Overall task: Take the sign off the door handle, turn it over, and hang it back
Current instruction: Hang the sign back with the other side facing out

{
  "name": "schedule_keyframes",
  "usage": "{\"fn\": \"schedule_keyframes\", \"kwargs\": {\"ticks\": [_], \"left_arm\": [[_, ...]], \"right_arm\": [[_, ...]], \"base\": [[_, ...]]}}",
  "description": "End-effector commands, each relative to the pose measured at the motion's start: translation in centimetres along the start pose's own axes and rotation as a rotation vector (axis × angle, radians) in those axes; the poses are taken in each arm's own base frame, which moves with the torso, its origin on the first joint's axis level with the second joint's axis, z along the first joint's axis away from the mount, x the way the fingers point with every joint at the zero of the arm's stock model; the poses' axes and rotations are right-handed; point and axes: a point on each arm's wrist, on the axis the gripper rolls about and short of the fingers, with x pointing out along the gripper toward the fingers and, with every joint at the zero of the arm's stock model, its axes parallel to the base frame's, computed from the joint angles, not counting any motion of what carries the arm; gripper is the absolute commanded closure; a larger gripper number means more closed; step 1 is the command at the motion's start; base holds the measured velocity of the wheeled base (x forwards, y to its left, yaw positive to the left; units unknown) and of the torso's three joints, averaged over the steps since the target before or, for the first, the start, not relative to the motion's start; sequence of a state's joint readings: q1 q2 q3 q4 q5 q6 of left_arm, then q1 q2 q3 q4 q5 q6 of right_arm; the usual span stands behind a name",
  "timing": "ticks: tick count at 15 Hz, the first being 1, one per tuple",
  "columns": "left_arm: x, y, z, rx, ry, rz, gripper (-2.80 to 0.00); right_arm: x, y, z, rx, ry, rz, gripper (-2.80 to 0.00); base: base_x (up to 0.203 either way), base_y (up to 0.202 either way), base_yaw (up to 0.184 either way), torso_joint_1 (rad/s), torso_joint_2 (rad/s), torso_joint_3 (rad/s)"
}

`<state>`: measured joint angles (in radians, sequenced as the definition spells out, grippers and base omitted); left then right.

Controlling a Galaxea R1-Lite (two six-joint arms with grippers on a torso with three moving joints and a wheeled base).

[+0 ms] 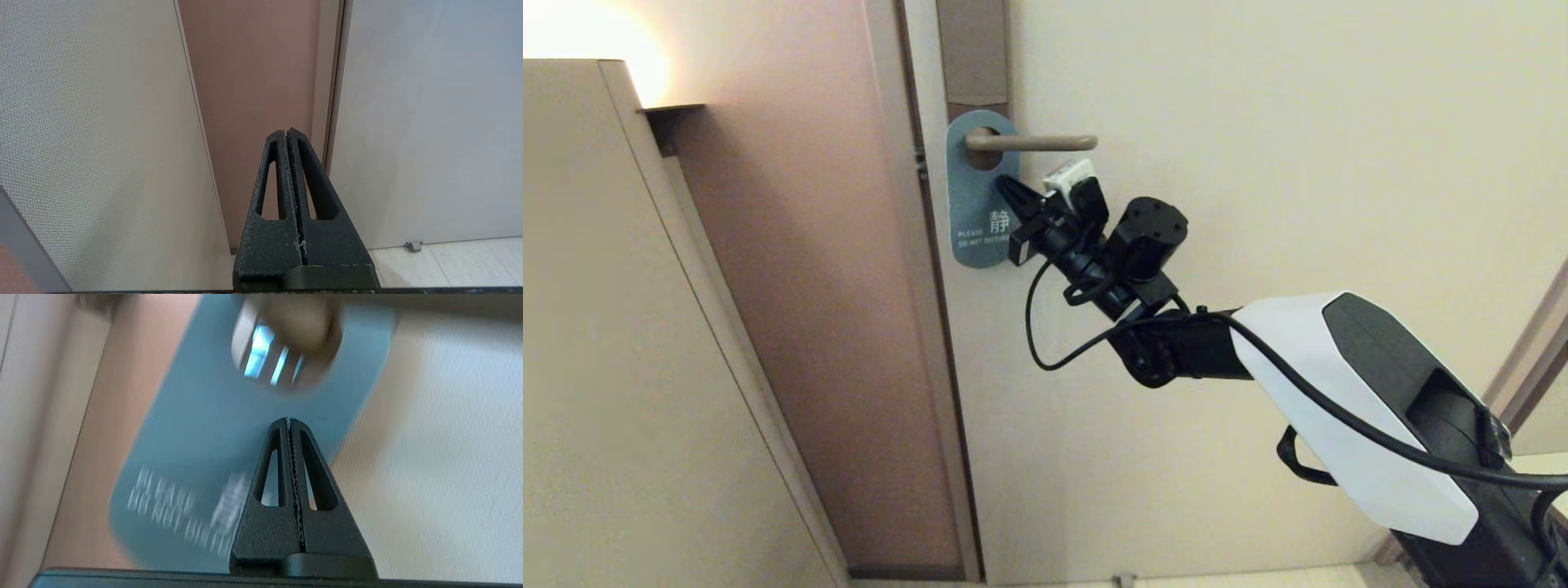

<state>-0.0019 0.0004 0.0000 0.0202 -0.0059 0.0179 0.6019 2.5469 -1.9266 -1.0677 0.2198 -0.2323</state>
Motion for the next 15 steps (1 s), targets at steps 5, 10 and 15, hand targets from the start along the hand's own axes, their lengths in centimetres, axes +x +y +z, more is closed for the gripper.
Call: {"fn": "schedule_keyframes", "kwargs": {"ticks": [5, 10, 15], "left_arm": [[0.0, 0.0, 0.0, 0.0, 0.001, 0.0, 0.0], [0.0, 0.0, 0.0, 0.0, 0.0, 0.0, 0.0], [0.0, 0.0, 0.0, 0.0, 0.0, 0.001, 0.0]], "right_arm": [[-3.3, -0.4, -2.1, 0.038, 0.2, 0.053, 0.0], [-5.3, -2.0, -0.4, 0.066, 0.344, 0.047, 0.0], [-7.4, -5.8, 3.0, 0.054, 0.394, -0.021, 0.0]], "base": [[0.0, 0.0, 0.0, 0.0, 0.0, 0.0], [0.0, 0.0, 0.0, 0.0, 0.0, 0.0], [0.0, 0.0, 0.0, 0.0, 0.0, 0.0]]}}
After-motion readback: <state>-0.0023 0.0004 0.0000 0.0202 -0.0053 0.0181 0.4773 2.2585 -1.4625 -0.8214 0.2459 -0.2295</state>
